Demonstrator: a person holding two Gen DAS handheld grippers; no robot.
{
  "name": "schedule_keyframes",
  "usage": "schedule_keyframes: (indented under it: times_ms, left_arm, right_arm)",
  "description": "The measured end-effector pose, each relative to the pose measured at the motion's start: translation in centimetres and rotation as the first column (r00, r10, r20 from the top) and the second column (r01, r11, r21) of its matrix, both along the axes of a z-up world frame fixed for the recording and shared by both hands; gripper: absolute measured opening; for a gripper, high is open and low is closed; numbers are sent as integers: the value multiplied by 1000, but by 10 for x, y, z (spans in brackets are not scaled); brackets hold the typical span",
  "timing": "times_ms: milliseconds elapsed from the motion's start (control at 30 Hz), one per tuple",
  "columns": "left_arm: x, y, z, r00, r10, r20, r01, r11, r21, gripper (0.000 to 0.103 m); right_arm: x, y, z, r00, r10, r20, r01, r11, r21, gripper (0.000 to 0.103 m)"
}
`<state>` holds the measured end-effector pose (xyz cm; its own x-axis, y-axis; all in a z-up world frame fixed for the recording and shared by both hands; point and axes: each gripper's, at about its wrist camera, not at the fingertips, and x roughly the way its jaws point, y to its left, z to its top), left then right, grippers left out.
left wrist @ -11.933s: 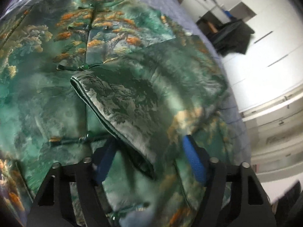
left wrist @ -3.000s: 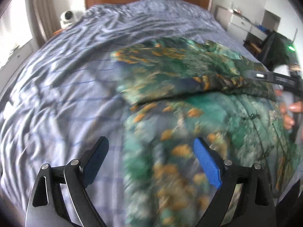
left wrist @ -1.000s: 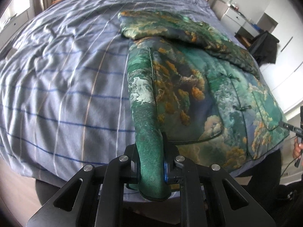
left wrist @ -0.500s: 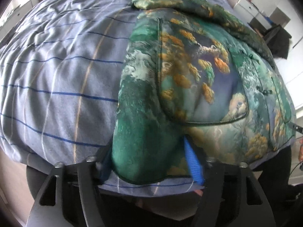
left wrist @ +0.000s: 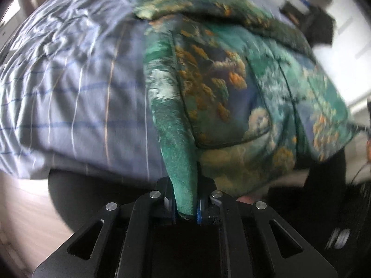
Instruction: Fold large clothes
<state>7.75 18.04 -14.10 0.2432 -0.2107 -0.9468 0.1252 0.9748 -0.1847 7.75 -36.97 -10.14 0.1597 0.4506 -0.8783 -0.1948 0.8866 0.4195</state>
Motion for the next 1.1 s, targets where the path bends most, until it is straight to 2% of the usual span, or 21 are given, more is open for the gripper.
schedule_keyframes:
  times_ms: [100,167,233,300,400,500,600,733,833,933,1000,1033,1100]
  left_arm:
    - [-18,0,9,998,-55,-30,54,998,-24,9]
    - [-21,8,29,998,-56,-14,54,993,-103,9]
    - [-13,28,61,999,4,47,6,975,-222,9]
    - [9,48,93,988,76,138,-30,951,-308,9]
    - [53,59,119,964,156,217,-66,925,-373,9]
    - [122,63,124,936,240,257,-128,914,-386,9]
    - [182,63,108,926,281,253,-179,915,-363,9]
    - [258,64,63,920,349,180,-277,902,-332,9]
    - [290,52,31,927,341,155,-295,920,-260,10]
    - [297,41,10,938,313,146,-286,941,-181,15]
    - [298,41,9,943,307,132,-277,939,-204,26]
    - [296,45,13,945,304,123,-269,934,-237,41]
    - [295,50,23,946,305,109,-258,913,-315,59]
  right_arm:
    - [-22,4,11,998,34,-45,-33,999,20,16]
    - [-30,2,27,998,35,-52,-30,996,88,15]
    - [-28,-4,47,1000,8,-27,-3,987,162,14]
    - [-15,-12,68,999,-35,14,31,973,229,14]
    - [28,-20,96,988,-106,115,66,949,309,14]
    - [89,-18,103,971,-159,180,96,943,319,14]
    - [162,-17,88,954,-235,183,160,922,352,14]
    - [244,-15,40,940,-314,135,255,907,336,14]
    - [278,-16,2,928,-363,83,322,894,311,14]
    - [294,-16,-32,913,-407,24,381,874,302,14]
    - [298,-18,-46,898,-440,-11,419,848,323,15]
    - [300,-21,-52,889,-455,-39,440,829,344,15]
    - [304,-26,-57,883,-460,-92,459,806,375,20]
